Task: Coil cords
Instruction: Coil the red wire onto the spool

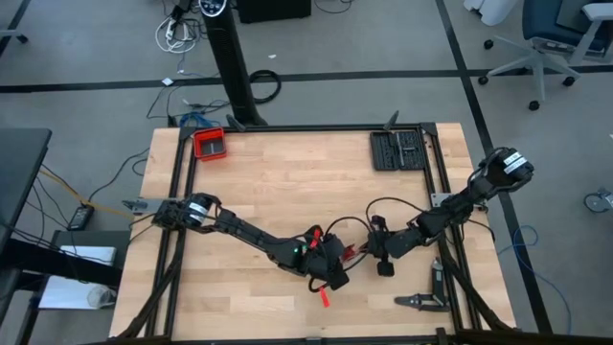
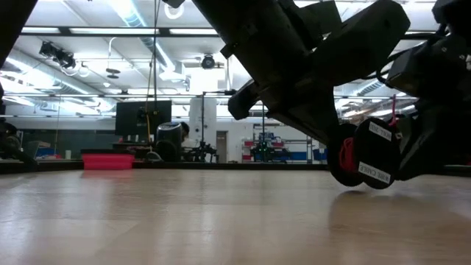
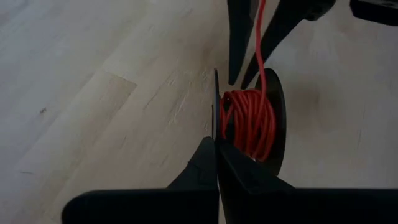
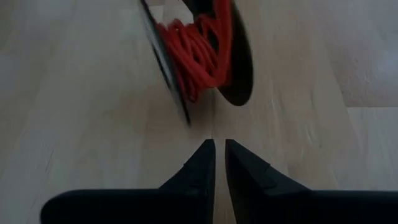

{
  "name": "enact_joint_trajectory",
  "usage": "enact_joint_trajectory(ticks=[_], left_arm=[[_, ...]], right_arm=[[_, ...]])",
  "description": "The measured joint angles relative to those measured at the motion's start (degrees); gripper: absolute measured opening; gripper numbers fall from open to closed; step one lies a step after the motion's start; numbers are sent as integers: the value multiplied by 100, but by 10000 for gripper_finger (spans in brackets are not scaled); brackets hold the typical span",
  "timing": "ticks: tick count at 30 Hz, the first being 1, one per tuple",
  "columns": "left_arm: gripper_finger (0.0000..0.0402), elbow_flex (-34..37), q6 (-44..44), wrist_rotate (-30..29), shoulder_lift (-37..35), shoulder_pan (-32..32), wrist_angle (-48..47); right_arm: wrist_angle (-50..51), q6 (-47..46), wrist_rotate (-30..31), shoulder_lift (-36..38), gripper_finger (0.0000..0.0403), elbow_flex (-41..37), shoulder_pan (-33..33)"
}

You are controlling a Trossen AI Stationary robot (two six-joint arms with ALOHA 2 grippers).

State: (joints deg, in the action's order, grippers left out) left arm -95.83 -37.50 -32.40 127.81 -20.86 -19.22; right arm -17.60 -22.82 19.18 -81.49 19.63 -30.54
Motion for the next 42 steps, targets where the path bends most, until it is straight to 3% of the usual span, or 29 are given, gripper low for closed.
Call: enact_joint_trajectory(ticks=[6, 10, 14, 25, 42], left_arm=[[0, 0, 0, -42, 0, -20, 2], [0, 0, 0, -44, 0, -24, 0], [0, 0, 0, -41, 0, -26, 0], [0, 0, -2, -39, 0, -31, -22], [0, 0, -16, -42, -2, -31, 1]], right_arm=[[-184, -14, -96, 0, 34, -93, 39], [328, -163, -336, 218, 33, -97, 36], [961, -242, -415, 761, 26, -99, 33], [1235, 59, 76, 2353, 41, -97, -97], [734, 500, 68, 2251, 57, -91, -99]])
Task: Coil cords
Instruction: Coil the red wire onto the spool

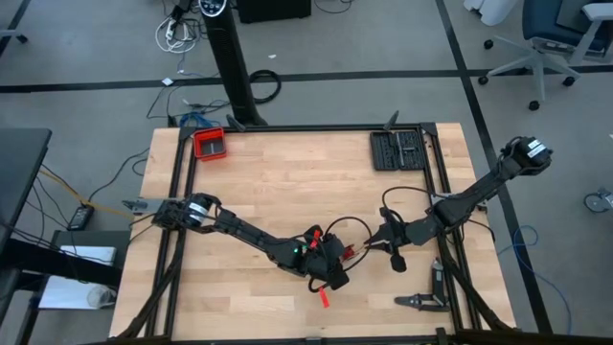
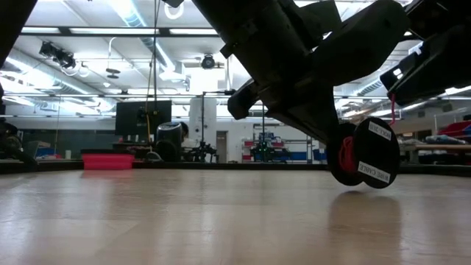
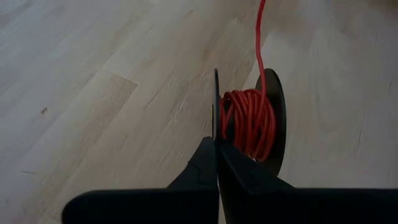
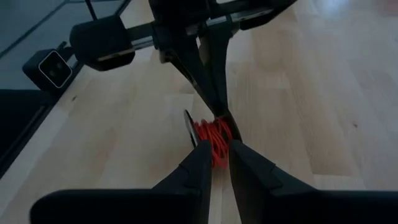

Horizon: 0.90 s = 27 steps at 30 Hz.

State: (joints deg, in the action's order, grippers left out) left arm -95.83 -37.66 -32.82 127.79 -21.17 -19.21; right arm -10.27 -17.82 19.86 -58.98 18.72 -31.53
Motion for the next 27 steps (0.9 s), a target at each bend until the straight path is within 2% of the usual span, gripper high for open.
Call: enact_joint_trajectory(ticks=[19, 24, 27], left_arm=[[0, 0, -8, -17, 0, 0, 11], [0, 0, -8, -19, 0, 0, 61], [0, 2, -9, -19, -1, 0, 59]], right_arm=[[-35, 151, 112, -39, 50, 1, 2], [-42, 354, 149, -387, 10, 2, 7], [-295, 409, 161, -545, 3, 2, 7]])
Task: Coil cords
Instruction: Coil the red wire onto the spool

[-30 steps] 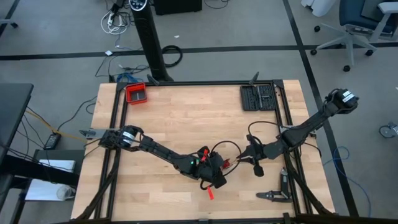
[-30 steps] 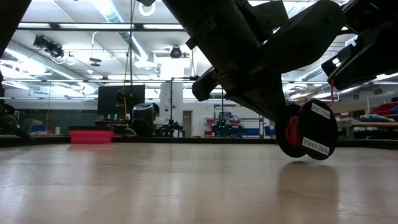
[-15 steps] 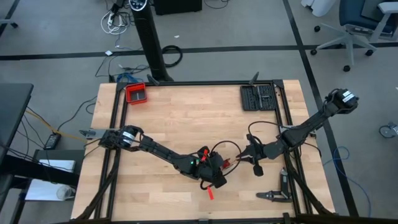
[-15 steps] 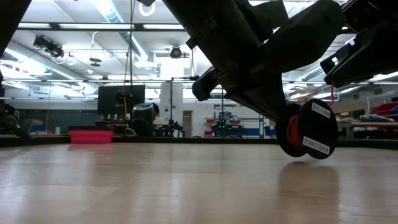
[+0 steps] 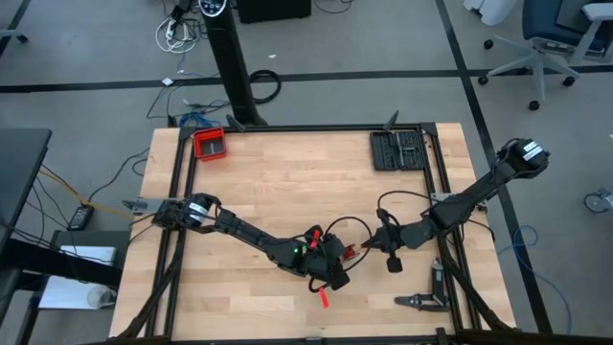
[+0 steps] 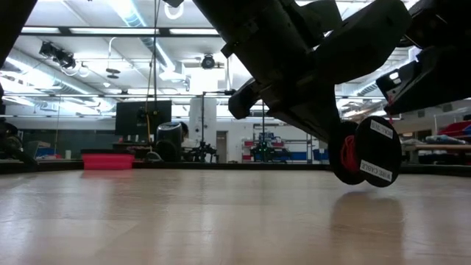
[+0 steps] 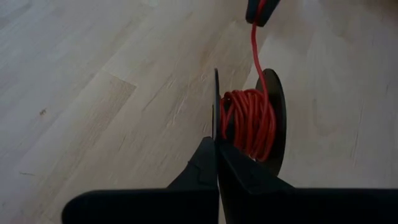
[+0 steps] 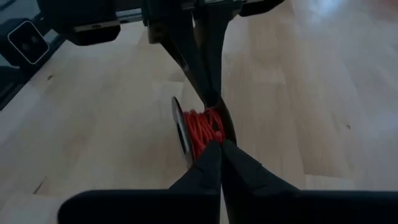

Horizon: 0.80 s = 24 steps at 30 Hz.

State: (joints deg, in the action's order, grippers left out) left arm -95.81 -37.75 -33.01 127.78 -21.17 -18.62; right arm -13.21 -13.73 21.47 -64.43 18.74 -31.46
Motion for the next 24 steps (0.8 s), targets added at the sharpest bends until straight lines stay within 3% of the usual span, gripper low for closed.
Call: enact_joint_trajectory(ticks=[17, 24], left_arm=[[0, 0, -2, -47, -1, -26, -5], [0, 0, 7, -143, -1, -28, 163]], right_arm=[[663, -619, 275, -19, 0, 2, 63], [463, -619, 132, -614, 0, 2, 190]])
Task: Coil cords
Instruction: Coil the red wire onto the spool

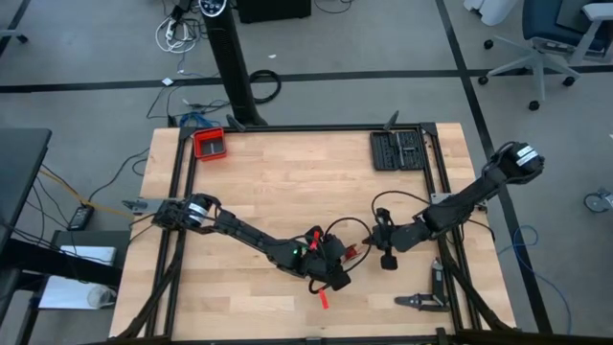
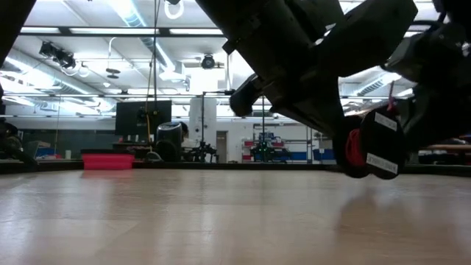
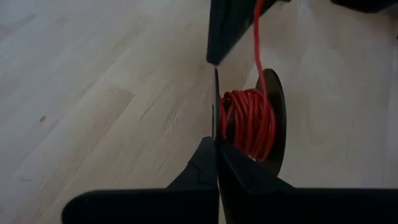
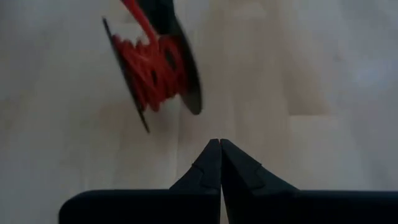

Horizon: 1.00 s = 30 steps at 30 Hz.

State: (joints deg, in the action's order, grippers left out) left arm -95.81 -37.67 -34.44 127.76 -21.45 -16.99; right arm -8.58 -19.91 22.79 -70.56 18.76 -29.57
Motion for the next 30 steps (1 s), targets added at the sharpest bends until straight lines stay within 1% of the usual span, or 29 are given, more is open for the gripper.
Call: enact_joint_trajectory(ticks=[3, 5, 8, 10, 13, 16, 23, 28, 30], left_arm=[[0, 0, -4, -2, 0, 0, -41], [0, 0, -6, -4, 0, -4, -92], [0, 0, -6, -4, 0, -9, -120], [0, 0, -6, -6, 0, -9, -120], [0, 0, -6, -6, 0, -9, -137], [0, 0, -6, -4, 0, -10, -134], [0, 0, -6, 3, 0, -9, -138], [0, 0, -6, 20, 0, -9, -150], [0, 0, -8, 20, 0, -9, -162]], right_arm=[[-157, 3, -223, -239, 0, 0, 16], [-87, -114, -284, -252, 0, 0, 12], [-102, -235, -455, -114, 7, 0, -15], [-294, -194, -484, 64, 16, -1, -75], [-666, 62, -454, 374, 32, 0, -139], [-727, 295, -436, 597, 47, 0, -155], [-412, 259, -378, 544, 73, 0, -139], [-287, 209, -297, 544, 76, 0, -137], [-440, 265, -285, 544, 75, 0, -137]])
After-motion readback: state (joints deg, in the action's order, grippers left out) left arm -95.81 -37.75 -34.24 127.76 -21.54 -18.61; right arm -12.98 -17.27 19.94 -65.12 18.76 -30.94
